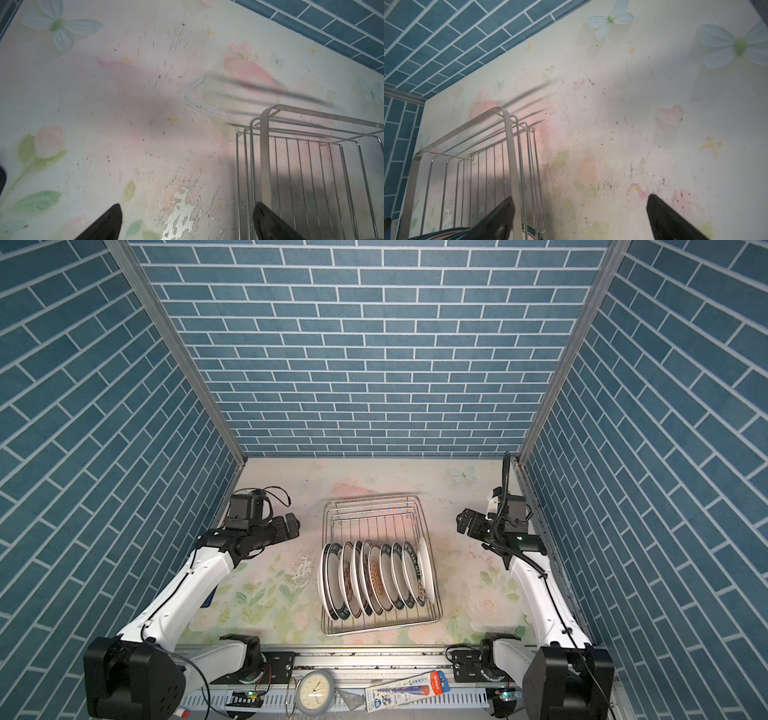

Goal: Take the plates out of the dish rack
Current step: 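Raise both grippers and move them toward the wire rack's sides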

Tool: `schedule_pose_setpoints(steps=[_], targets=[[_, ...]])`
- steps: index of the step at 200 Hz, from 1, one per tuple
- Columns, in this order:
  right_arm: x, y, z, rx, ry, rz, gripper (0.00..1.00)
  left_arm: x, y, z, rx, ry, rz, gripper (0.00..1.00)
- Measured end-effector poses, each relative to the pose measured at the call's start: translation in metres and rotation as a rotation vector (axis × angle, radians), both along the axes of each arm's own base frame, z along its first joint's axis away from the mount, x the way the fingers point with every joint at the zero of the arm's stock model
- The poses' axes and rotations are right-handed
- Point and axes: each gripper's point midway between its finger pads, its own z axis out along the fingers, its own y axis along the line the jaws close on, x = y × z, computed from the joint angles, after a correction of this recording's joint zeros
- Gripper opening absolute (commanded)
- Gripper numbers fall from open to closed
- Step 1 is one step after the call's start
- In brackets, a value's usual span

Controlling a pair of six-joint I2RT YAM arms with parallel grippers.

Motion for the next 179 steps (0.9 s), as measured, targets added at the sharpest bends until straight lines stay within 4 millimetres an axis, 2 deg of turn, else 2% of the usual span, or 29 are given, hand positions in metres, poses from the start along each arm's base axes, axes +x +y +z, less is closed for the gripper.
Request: schedule_pose_setpoints(steps=[27, 60, 82, 135, 179], targets=[[-0.005, 0.012, 0.000, 0.002, 0.052, 0.042, 0.99, -0.008, -0.007, -0.009, -0.035, 0.071, -0.014, 0.99], [-0.013, 0.014, -0.005, -0.003, 0.098, 0.054, 0.99, -0.013, -0.021, -0.023, -0.077, 0.149, -0.043, 0.99], [-0.010, 0.015, -0.005, -0.007, 0.120, 0.058, 0.99, -0.013, -0.029, -0.026, -0.118, 0.169, -0.052, 0.99], [0.004, 0.016, 0.005, -0.021, 0.132, 0.070, 0.99, 0.012, -0.058, -0.022, -0.150, 0.187, -0.108, 0.99], [0.011, 0.016, 0.011, -0.029, 0.141, 0.074, 0.99, 0.027, -0.072, -0.037, -0.152, 0.230, -0.121, 0.95]])
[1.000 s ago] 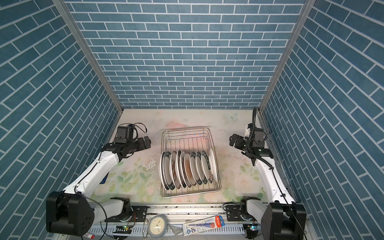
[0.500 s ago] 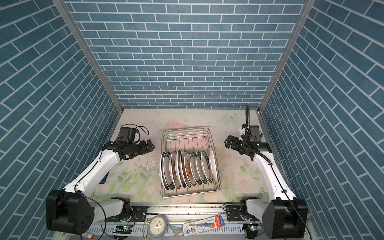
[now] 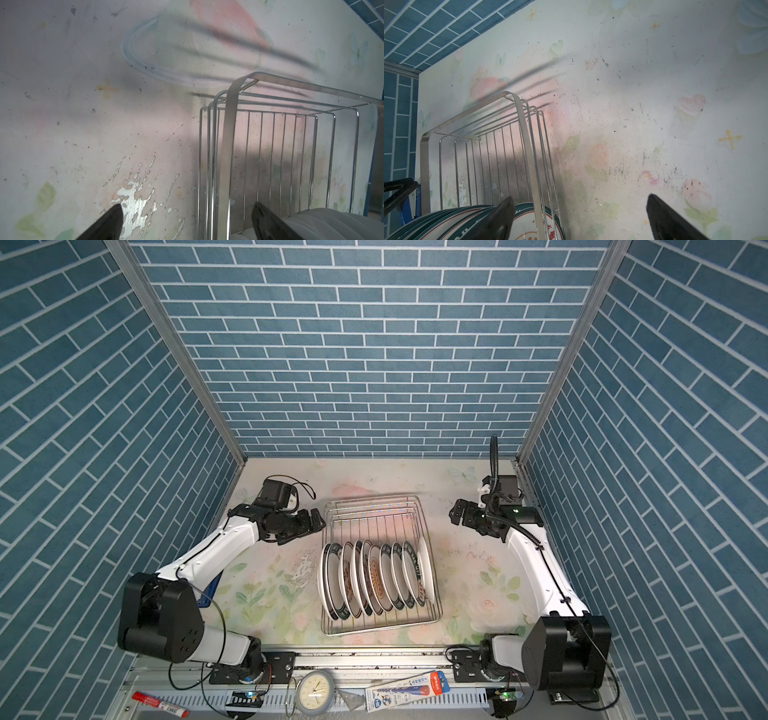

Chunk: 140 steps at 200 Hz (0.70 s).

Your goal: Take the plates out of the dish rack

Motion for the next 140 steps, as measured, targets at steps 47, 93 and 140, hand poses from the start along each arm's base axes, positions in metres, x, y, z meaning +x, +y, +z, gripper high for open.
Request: schedule_pose_setpoints(steps=[47, 93, 140], targets=[[0.001, -0.003, -0.003, -0.032, 0.009, 0.008, 0.99, 0.025, -0.027, -0.007, 0.008, 0.020, -0.044, 0.87], [0.001, -0.007, -0.003, -0.056, 0.007, 0.008, 0.95, 0.045, -0.048, -0.020, 0.011, 0.047, -0.077, 0.81], [0.003, -0.007, -0.011, -0.066, 0.029, 0.015, 0.91, 0.061, -0.071, -0.020, 0.019, 0.060, -0.113, 0.70]])
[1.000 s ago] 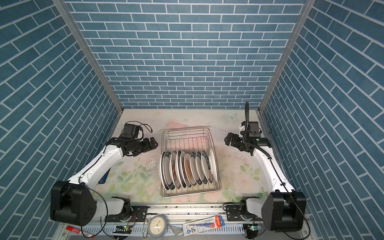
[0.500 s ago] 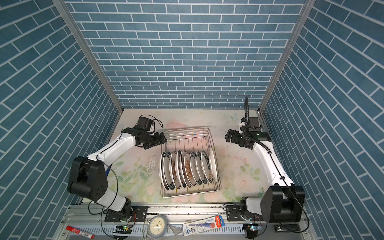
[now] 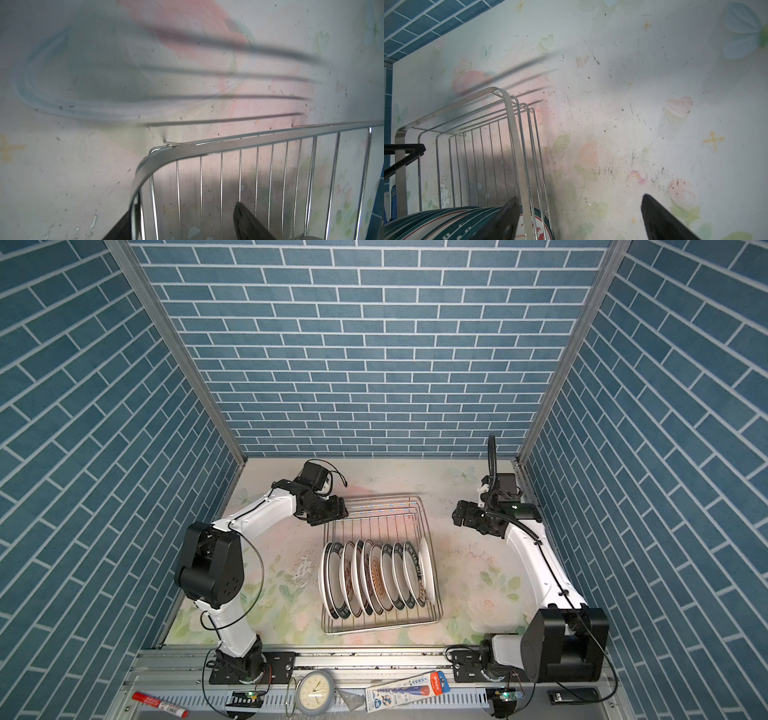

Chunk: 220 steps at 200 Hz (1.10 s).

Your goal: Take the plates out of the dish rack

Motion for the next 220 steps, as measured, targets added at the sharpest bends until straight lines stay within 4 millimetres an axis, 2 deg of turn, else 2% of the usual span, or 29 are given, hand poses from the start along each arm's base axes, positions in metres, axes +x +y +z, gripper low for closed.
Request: schedule_pose_setpoints(steps=[41, 70, 108, 124, 163, 192, 220], targets=[[0.003, 0.000, -0.015, -0.005, 0.045, 0.000, 0.90, 0.016, -0.022, 0.000, -0.008, -0.001, -0.034, 0.69], [0.010, 0.002, -0.020, -0.006, 0.060, 0.014, 0.89, 0.031, -0.047, 0.001, -0.011, 0.005, -0.077, 0.70], [0.040, 0.005, -0.014, -0.019, 0.040, 0.047, 0.86, 0.050, -0.092, 0.003, -0.042, -0.023, -0.154, 0.70], [0.052, 0.007, -0.011, -0.024, 0.029, 0.069, 0.78, 0.057, -0.110, 0.004, -0.059, -0.032, -0.184, 0.70], [0.078, 0.010, -0.009, -0.062, 0.019, 0.135, 0.78, 0.065, -0.148, 0.007, -0.095, -0.059, -0.255, 0.73], [0.083, 0.011, -0.013, -0.096, 0.027, 0.181, 0.78, 0.065, -0.162, 0.008, -0.107, -0.067, -0.290, 0.79], [0.086, 0.016, -0.018, -0.122, 0.029, 0.243, 0.78, 0.064, -0.163, 0.010, -0.097, -0.070, -0.308, 0.83]])
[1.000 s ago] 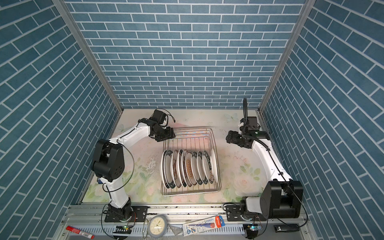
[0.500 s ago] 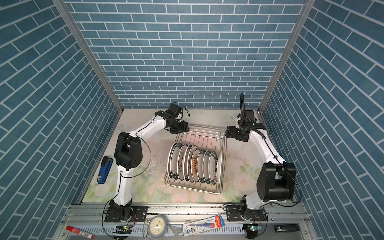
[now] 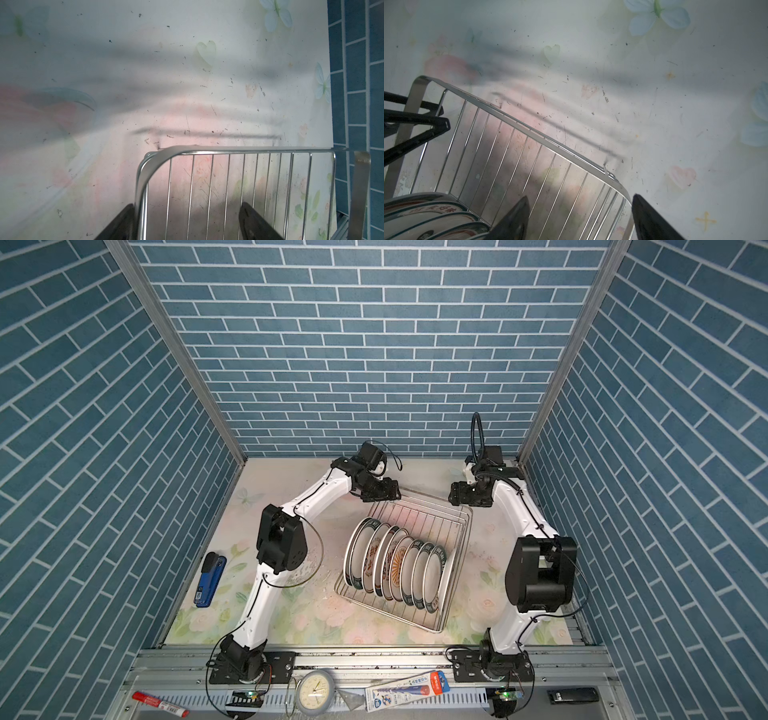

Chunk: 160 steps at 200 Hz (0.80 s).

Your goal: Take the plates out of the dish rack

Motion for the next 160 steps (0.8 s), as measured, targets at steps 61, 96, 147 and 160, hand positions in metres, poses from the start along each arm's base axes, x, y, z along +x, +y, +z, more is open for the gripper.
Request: schedule_pose_setpoints(steps=[61, 96, 147, 160], targets=[[-0.001, 0.020, -0.018, -0.041, 0.029, 0.115, 0.78, 0.000, 0.006, 0.003, 0.032, -0.027, -0.022, 0.87], [0.008, 0.024, -0.022, -0.048, 0.026, 0.134, 0.76, 0.000, 0.015, 0.020, 0.039, -0.059, -0.011, 0.87], [0.015, 0.022, -0.035, -0.066, 0.034, 0.132, 0.74, -0.002, 0.044, 0.054, 0.046, -0.113, 0.035, 0.87], [0.015, 0.022, -0.035, -0.067, 0.031, 0.132, 0.74, -0.005, 0.053, 0.057, 0.054, -0.114, 0.050, 0.87]])
